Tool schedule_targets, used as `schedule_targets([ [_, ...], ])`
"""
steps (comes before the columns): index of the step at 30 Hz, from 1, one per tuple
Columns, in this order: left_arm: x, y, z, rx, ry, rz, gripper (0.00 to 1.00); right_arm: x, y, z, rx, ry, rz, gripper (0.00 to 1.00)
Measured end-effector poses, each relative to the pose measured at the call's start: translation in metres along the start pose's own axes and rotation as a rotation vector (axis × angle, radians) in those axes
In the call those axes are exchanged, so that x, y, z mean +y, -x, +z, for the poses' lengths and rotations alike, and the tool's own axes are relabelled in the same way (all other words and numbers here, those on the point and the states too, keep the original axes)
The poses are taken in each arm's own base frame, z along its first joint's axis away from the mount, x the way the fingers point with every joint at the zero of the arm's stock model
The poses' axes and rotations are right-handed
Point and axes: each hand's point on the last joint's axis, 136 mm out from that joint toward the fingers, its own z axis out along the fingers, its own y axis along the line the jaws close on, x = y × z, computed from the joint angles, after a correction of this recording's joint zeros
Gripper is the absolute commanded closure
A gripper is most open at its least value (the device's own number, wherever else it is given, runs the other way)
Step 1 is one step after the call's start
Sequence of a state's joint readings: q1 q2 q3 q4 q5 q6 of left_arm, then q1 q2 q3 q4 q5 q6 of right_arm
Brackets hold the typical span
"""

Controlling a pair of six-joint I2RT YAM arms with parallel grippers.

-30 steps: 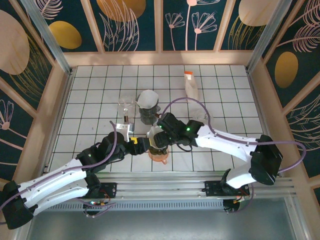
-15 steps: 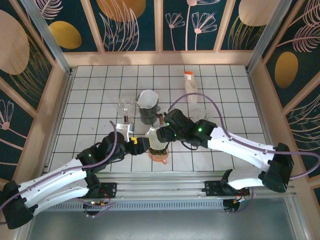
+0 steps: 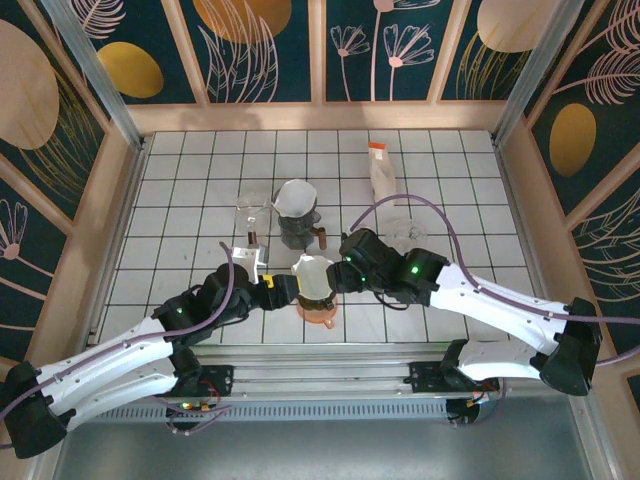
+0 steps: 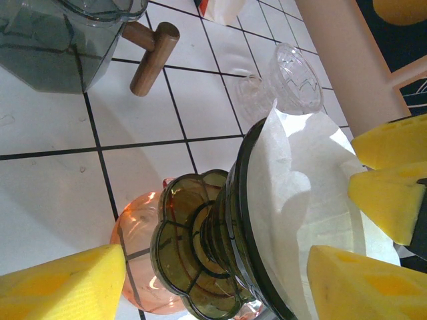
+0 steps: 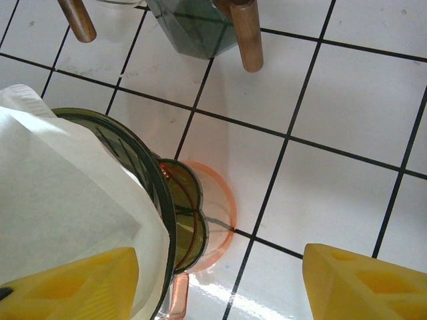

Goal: Place the coffee filter in the dripper

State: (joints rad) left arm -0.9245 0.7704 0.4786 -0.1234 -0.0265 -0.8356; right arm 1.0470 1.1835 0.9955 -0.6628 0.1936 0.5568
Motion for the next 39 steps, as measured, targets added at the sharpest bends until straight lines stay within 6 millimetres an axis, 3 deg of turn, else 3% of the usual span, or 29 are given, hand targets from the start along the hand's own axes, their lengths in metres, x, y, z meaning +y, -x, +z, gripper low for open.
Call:
schedule_targets([
  [4, 0.0, 0.0, 0.0, 0.0, 0.0, 0.0, 0.27, -0.001, 0.0, -0.001, -0.003, 0.002, 0.004, 0.34],
  [11, -0.002, 0.002, -0.002, -0.009, -0.009, -0.013, 0.14, -0.001, 0.001, -0.003, -0.012, 0.001, 0.006, 0.3],
  [18, -0.006, 0.006, -0.006, -0.018, -0.019, -0.015, 0.08, -0.002, 0.007, -0.009, -0.039, 0.002, 0.009, 0.28],
  [22, -0.015, 0.015, -0.012, -0.04, -0.038, -0.015, 0.01, 0.002, 0.018, -0.019, -0.078, 0.015, 0.018, 0.28],
  [29, -0.03, 0.037, -0.033, -0.12, -0.077, -0.021, 0.01, 0.003, 0.029, -0.04, -0.145, 0.048, 0.032, 0.28],
  [34, -0.023, 0.042, -0.047, -0.168, -0.062, -0.037, 0.02, 0.003, 0.026, -0.057, -0.198, 0.104, 0.042, 0.31],
  [39, 0.008, 0.023, -0.049, -0.168, -0.01, -0.094, 0.09, -0.009, -0.005, -0.051, -0.194, 0.138, 0.067, 0.34],
])
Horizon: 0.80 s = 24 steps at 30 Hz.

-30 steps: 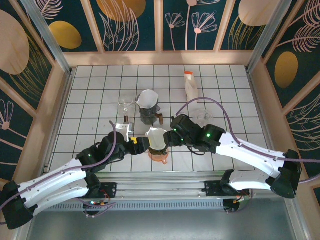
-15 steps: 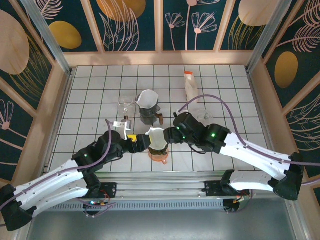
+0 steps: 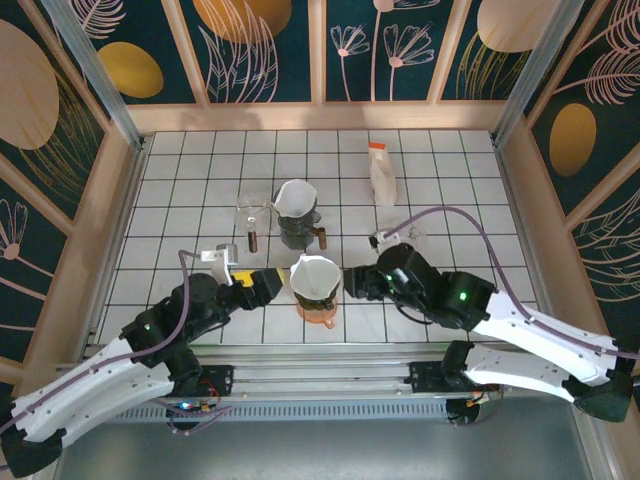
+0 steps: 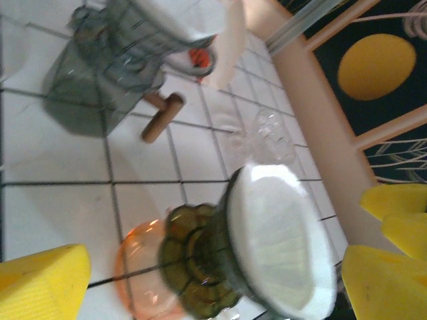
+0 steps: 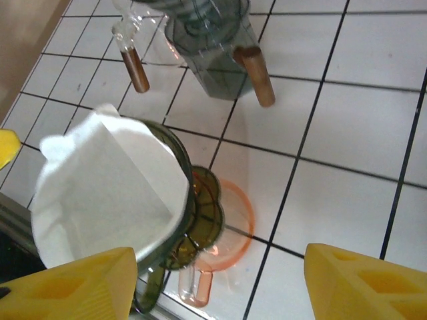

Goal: Place the coffee filter in the dripper

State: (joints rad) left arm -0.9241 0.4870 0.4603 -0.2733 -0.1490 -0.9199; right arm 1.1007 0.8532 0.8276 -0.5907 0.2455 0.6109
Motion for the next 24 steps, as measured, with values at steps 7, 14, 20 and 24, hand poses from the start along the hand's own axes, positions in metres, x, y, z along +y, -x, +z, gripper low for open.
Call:
schedule_targets([
  [7, 0.051, -0.039, 0.005, 0.057, 0.089, -0.098, 0.32, -0.014, -0.058, 0.012, 0.036, 0.069, 0.022, 0.34],
  [14, 0.091, -0.089, 0.024, 0.197, 0.184, -0.163, 0.4, -0.006, -0.11, 0.04, 0.092, 0.138, -0.02, 0.33],
  [20, 0.092, -0.101, 0.033, 0.231, 0.164, -0.192, 0.39, 0.005, -0.143, 0.057, 0.104, 0.172, -0.095, 0.34],
  [24, 0.092, -0.105, 0.04, 0.239, 0.155, -0.197, 0.39, 0.008, -0.153, 0.064, 0.073, 0.17, -0.135, 0.33],
])
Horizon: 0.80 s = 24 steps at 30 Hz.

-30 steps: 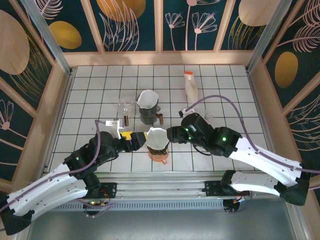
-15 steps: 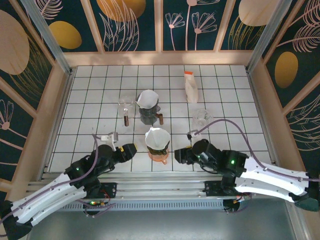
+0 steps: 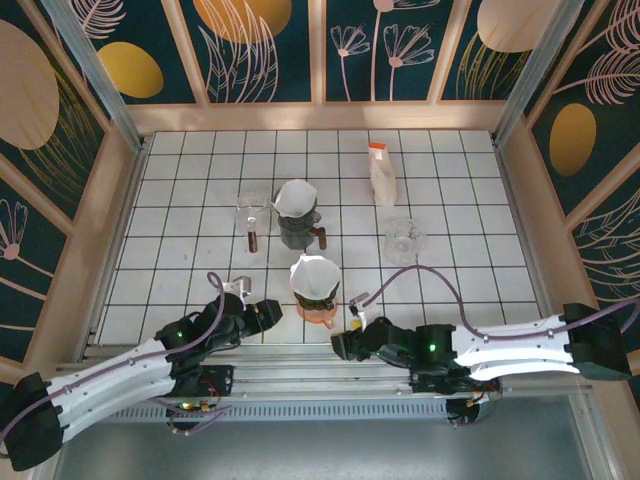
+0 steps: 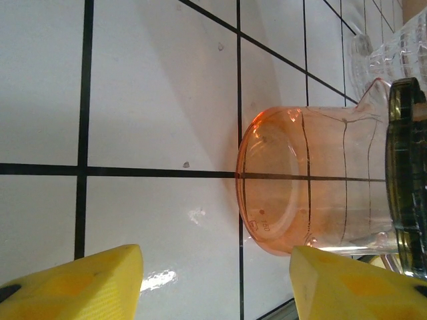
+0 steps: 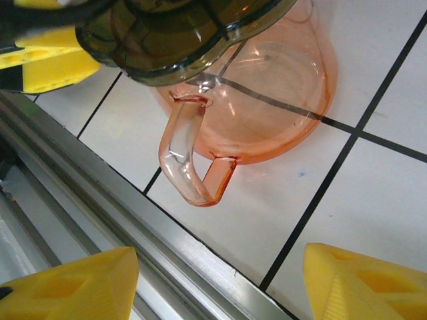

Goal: Place the coffee filter in the dripper

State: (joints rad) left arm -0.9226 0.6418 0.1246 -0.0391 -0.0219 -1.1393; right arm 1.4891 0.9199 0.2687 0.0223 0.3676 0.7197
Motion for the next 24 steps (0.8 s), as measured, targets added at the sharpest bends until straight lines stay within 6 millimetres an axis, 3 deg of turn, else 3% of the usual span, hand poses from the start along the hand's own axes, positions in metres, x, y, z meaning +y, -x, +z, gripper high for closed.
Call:
schedule_targets([
  [6, -0.001, -0.002, 0.008, 0.016, -0.002, 0.0, 0.39, 0.006, 0.005, 0.008, -0.067, -0.006, -0.057, 0.32],
  [24, -0.01, 0.002, 0.006, -0.001, -0.037, -0.008, 0.39, 0.0, 0.004, 0.03, -0.145, -0.045, -0.203, 0.39],
])
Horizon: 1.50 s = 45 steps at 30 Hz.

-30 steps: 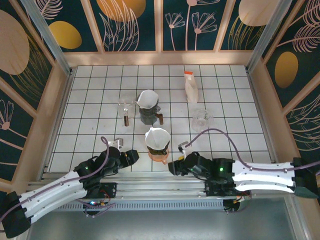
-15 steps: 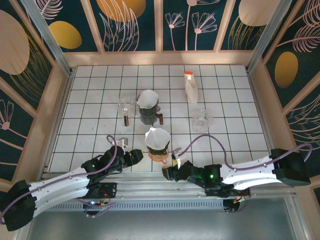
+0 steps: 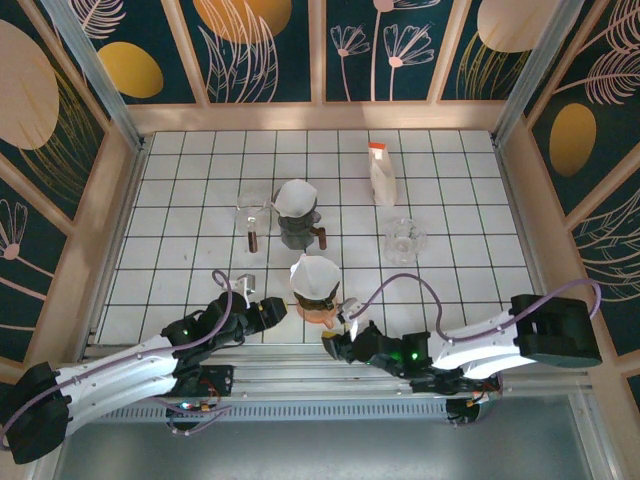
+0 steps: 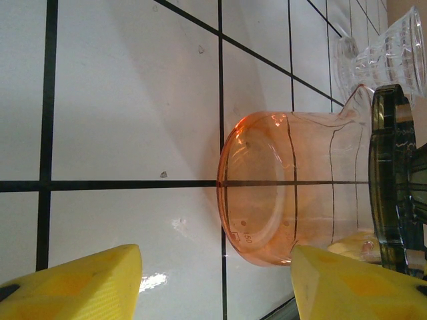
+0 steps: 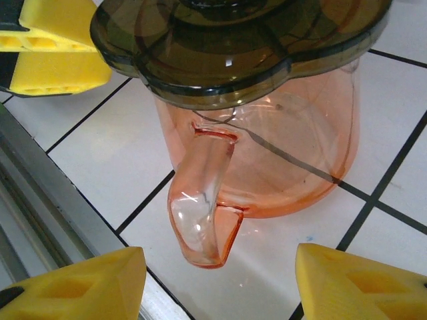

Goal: Place the coffee filter in the dripper

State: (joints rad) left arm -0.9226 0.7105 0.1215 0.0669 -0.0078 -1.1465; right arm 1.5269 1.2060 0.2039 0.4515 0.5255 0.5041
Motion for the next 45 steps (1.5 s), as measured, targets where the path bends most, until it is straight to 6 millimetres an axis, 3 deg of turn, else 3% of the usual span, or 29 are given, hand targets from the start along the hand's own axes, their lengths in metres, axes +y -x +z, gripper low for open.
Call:
schedule_targets([
  [19, 0.002, -0.001, 0.0, 0.003, 0.007, -0.004, 0.38, -0.001, 0.0, 0.015, -0.05, -0.04, -0.102, 0.5],
  [29, 0.002, -0.001, 0.0, 0.003, 0.007, -0.004, 0.38, 0.006, 0.0, 0.015, -0.091, -0.035, -0.129, 0.39],
  [37, 0.003, -0.001, 0.0, 0.004, 0.011, -0.004, 0.38, 0.003, -0.015, 0.019, -0.095, -0.065, -0.178, 0.39],
  [45, 0.01, -0.005, 0.003, 0.019, 0.044, -0.003, 0.39, -0.004, -0.006, 0.013, -0.165, -0.104, -0.165, 0.4],
])
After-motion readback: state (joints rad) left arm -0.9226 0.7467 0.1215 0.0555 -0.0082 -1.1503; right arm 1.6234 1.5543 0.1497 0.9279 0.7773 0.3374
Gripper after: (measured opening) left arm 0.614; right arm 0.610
